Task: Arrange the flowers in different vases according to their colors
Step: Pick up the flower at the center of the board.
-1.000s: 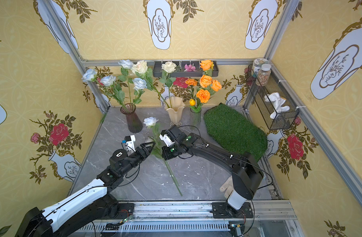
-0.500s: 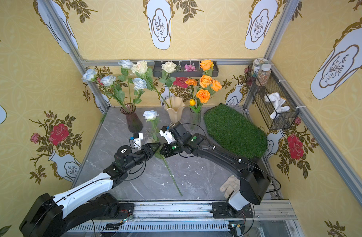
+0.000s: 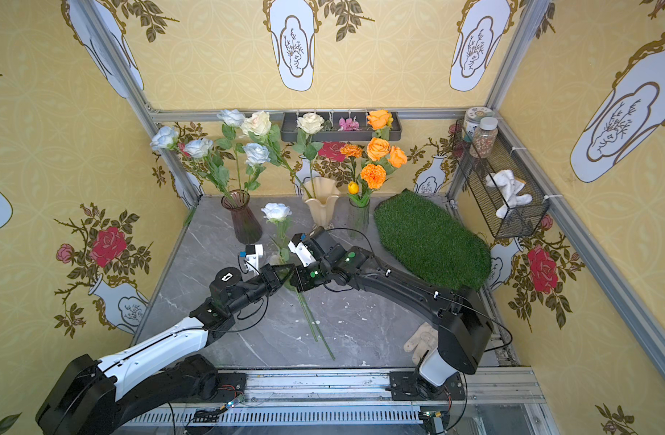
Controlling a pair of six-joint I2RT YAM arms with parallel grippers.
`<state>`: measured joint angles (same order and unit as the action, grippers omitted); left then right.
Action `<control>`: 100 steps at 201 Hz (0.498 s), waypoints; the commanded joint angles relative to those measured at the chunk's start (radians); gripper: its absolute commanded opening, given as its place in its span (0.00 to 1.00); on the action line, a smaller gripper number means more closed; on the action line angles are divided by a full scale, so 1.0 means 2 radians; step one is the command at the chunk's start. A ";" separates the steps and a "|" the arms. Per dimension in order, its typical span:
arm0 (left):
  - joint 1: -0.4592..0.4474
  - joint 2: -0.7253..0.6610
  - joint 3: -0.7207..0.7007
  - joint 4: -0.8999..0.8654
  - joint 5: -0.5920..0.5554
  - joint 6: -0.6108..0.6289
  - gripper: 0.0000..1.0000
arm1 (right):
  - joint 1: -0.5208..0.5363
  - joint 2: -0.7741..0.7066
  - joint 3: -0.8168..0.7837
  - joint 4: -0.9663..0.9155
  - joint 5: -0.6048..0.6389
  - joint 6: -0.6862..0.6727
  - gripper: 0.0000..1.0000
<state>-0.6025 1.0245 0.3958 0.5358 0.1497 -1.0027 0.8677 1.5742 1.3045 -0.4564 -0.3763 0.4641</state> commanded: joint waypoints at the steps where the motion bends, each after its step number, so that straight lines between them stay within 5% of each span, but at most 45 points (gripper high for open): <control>1: 0.000 -0.005 -0.007 0.017 -0.011 0.003 0.00 | 0.003 0.000 0.009 -0.006 0.034 0.000 0.00; 10: 0.000 -0.007 -0.009 0.016 -0.016 0.003 0.00 | 0.005 -0.002 0.012 -0.012 0.045 0.001 0.04; 28: 0.000 -0.017 -0.008 0.002 -0.025 0.006 0.00 | 0.008 -0.008 0.010 -0.017 0.065 0.006 0.29; 50: 0.000 -0.041 -0.002 -0.044 -0.049 0.016 0.00 | 0.020 -0.034 0.000 -0.019 0.143 0.018 0.99; 100: 0.005 -0.078 0.094 -0.248 -0.148 0.101 0.00 | 0.022 -0.126 -0.093 0.046 0.244 0.063 0.97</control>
<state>-0.6025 0.8814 0.4923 0.2825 -0.0101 -0.9344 0.9154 1.3853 1.1973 -0.4679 -0.0223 0.5335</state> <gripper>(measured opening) 0.082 0.967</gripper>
